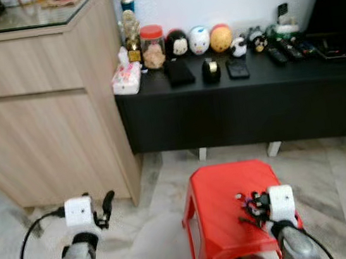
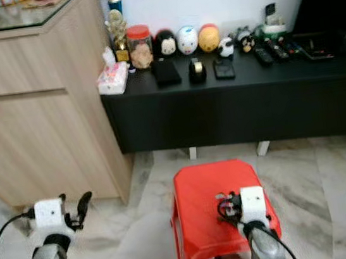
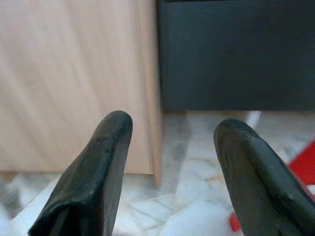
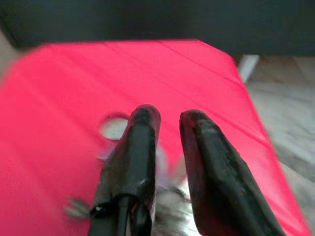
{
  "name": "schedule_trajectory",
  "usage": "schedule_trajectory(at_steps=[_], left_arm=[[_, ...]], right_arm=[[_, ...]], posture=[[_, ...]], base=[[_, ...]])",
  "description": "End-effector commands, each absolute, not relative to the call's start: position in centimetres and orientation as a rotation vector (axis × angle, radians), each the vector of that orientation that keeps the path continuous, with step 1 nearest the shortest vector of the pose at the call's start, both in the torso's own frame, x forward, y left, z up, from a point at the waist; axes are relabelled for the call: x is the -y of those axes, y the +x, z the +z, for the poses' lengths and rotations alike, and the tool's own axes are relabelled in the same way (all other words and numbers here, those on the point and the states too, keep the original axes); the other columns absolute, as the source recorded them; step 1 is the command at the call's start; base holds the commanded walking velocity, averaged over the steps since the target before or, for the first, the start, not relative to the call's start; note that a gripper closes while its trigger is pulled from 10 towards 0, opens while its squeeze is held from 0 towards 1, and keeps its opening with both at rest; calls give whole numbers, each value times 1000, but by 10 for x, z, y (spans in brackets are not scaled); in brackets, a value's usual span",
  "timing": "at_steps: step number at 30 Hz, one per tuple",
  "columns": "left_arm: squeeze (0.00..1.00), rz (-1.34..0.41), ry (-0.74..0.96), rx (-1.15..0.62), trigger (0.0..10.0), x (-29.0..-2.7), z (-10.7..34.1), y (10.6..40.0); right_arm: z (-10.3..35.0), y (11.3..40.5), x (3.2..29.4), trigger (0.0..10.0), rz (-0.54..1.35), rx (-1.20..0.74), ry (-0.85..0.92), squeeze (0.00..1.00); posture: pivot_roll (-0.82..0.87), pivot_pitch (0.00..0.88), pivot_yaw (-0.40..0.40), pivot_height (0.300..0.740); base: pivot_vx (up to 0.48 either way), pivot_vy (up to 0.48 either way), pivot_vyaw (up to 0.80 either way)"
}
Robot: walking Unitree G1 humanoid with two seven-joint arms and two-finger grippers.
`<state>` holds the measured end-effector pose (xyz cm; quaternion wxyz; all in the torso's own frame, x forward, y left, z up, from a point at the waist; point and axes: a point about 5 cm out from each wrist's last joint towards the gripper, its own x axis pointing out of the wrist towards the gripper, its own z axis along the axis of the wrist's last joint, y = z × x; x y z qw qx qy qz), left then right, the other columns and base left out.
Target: Hang keys on a hook
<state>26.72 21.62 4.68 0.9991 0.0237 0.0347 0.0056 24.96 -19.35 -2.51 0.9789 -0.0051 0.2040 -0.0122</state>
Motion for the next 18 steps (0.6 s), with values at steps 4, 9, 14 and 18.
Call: schedule_trajectory(at_steps=[4,9,14,18], left_arm=[[0,16,64,-79,10000,-219,44,263],[0,18,64,-80,10000,-220,44,262],[0,17,72,-86,10000,-220,43,262],[0,17,72,-89,10000,-221,42,261]], right_arm=[[-23,252,192,10000,-28,-403,1,0],[-25,251,190,10000,-12,-410,21,0],[-26,247,192,10000,-9,-409,34,1000],[-28,242,199,10000,-26,-410,28,1000]], posture=[[50,0,-36,586],[50,0,-36,586],[47,0,-32,586],[47,0,-31,586]], base=[[0,0,0],[0,0,0],[0,0,0],[0,0,0]])
